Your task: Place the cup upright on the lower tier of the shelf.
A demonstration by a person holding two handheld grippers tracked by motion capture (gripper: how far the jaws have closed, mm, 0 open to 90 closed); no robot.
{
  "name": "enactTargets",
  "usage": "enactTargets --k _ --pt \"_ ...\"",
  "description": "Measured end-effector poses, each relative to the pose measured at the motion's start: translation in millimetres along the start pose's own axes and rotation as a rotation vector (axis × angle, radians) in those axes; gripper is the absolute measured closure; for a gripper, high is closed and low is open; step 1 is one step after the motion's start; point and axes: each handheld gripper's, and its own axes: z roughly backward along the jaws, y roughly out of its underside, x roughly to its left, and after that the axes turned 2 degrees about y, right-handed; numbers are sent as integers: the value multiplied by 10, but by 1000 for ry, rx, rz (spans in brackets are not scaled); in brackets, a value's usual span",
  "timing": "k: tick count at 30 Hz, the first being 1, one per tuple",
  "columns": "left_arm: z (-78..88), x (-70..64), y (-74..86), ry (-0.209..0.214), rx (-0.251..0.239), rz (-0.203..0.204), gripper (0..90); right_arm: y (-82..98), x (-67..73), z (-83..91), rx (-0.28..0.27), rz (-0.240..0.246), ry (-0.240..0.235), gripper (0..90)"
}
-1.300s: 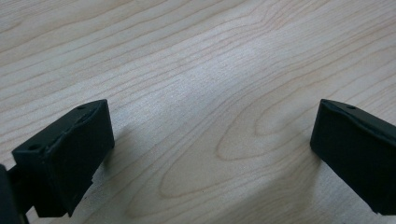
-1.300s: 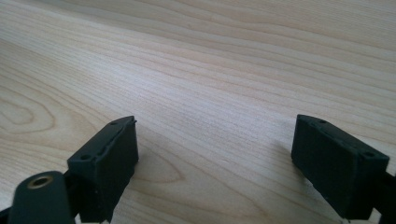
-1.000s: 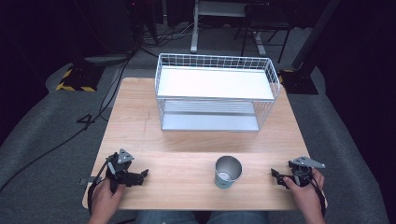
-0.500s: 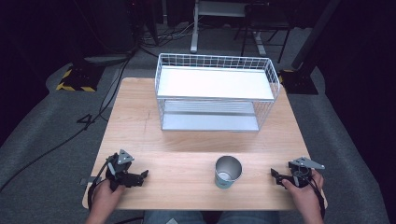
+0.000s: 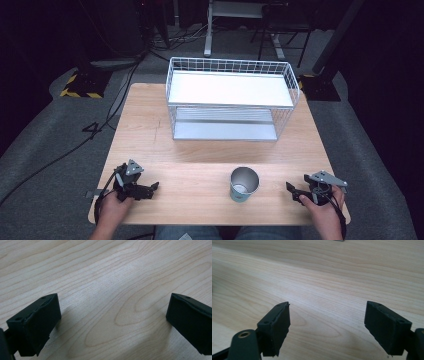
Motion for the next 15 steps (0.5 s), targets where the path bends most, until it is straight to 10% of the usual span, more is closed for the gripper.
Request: enactTargets --k 15 --pt "-9 19 -12 0 0 -5 1 -114 277 355 -1 24 -82 218"
